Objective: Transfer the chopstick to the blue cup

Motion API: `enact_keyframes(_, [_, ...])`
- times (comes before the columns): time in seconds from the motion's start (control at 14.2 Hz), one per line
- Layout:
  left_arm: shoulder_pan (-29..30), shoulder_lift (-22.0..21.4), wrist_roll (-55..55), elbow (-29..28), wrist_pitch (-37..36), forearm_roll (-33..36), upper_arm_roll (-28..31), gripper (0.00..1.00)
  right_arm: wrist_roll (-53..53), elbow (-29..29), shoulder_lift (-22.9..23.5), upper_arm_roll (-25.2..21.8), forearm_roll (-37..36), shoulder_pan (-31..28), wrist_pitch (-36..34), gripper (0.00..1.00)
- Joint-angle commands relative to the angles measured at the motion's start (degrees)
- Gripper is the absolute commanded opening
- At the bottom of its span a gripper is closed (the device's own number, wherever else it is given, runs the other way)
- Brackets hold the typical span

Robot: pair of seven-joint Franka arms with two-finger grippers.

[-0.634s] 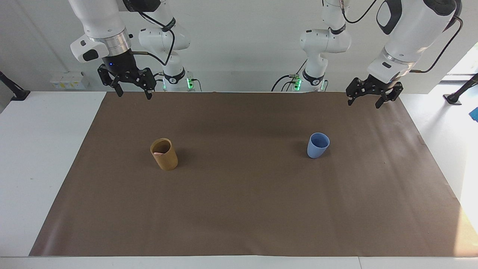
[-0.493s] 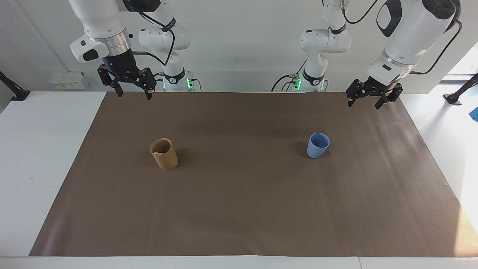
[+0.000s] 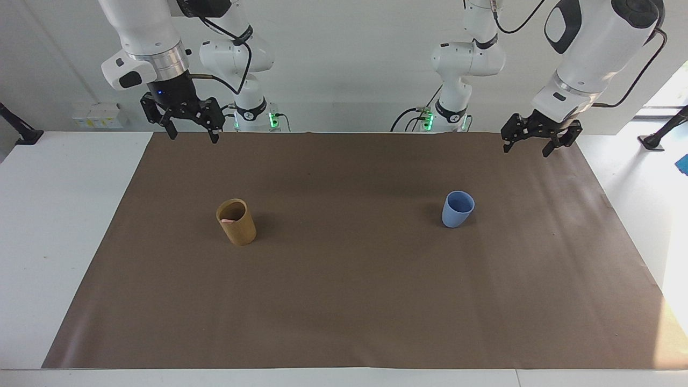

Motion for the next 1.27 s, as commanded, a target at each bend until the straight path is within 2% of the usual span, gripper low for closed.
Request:
enact_keyframes(0.0, [0.29, -0.32, 0.23, 0.29, -0.82, -0.35, -0.24, 1.0, -1.39, -1.4, -0.97, 0.32, 1.59, -1.09, 1.07, 1.0])
enact_keyframes(0.28, [0.2, -0.41, 0.23, 0.03, -0.39, -0.35, -0.24, 1.0, -1.48, -1.4, -0.97, 0.32, 1.59, -1.09, 1.07, 1.0])
enact_keyframes(0.49, [0.11, -0.59, 0.06, -3.73, 4.69, -0.53, -0.24, 1.0, -2.01, -1.4, -0.97, 0.32, 1.59, -1.18, 1.07, 1.0])
enact_keyframes(0.77, [0.02, -0.06, -1.69, -15.51, 20.5, -0.7, -0.24, 1.0, -2.09, -1.58, -1.06, 0.23, 1.59, -1.18, 1.07, 1.0])
enact_keyframes(1.2, [-3.67, 4.59, -9.86, -28.35, 36.95, -0.79, -0.33, 1.0, -2.01, -1.84, -1.15, 0.23, 1.59, -1.79, 1.16, 1.0])
